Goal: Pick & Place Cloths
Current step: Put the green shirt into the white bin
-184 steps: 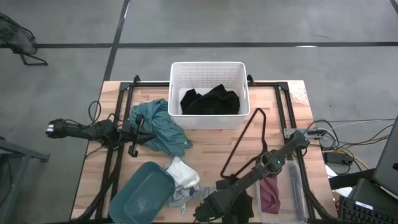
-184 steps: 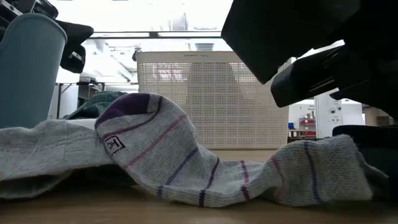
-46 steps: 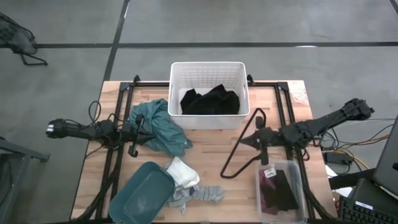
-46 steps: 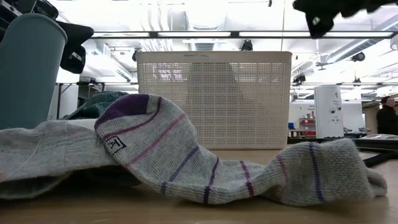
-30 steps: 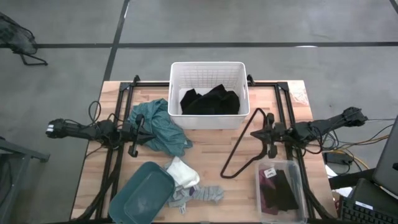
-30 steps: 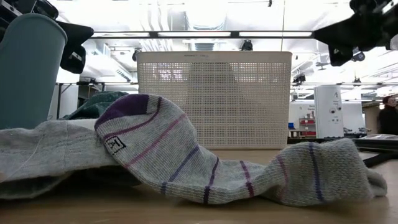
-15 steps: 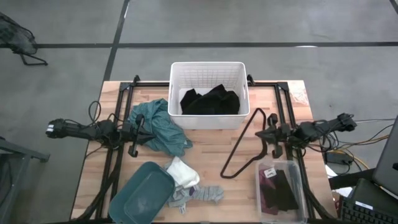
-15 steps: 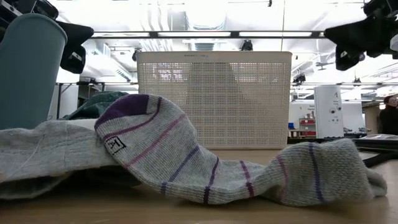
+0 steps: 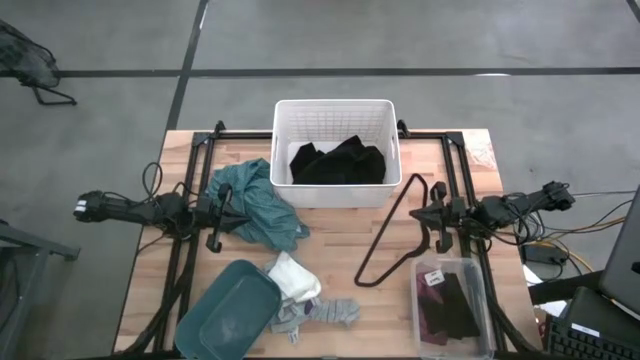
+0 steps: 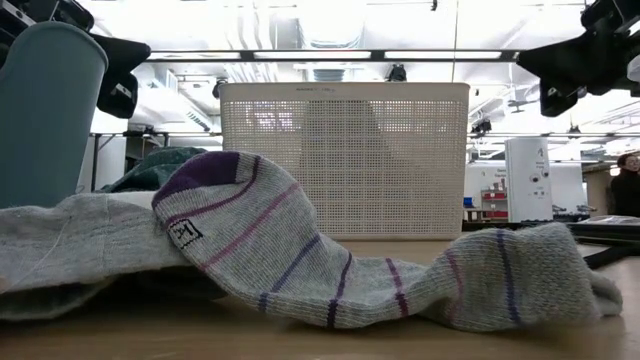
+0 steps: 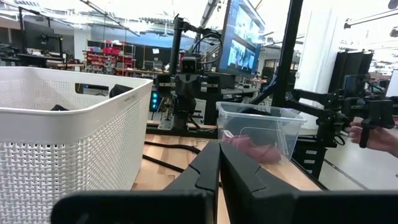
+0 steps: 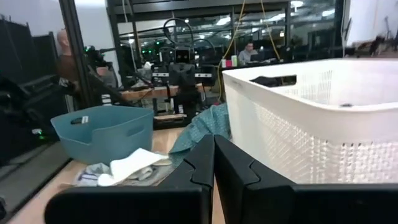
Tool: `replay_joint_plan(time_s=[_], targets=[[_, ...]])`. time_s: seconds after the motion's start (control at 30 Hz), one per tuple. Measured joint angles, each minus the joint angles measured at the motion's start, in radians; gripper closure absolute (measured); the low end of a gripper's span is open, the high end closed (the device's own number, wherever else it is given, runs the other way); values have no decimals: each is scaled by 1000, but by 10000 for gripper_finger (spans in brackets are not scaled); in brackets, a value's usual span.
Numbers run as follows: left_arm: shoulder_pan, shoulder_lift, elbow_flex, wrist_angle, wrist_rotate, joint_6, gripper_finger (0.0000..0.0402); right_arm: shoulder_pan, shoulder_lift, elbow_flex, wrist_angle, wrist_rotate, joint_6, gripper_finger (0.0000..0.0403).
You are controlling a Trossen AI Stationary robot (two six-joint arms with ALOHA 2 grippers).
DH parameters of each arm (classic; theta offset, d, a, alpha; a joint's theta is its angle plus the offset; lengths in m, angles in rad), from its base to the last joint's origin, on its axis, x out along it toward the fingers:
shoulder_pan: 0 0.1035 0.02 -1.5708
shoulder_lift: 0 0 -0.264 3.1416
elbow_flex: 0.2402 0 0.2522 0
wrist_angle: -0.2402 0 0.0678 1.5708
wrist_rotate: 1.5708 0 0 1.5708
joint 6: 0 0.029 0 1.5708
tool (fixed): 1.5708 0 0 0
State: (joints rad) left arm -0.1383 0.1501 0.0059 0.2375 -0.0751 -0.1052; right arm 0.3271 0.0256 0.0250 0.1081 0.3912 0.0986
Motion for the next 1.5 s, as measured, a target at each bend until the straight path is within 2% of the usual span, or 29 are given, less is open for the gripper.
replay_joint_plan(time_s=[1.5], targets=[[0,0,0,-2,0,-1,384,0,16,1,0,0,32,394]])
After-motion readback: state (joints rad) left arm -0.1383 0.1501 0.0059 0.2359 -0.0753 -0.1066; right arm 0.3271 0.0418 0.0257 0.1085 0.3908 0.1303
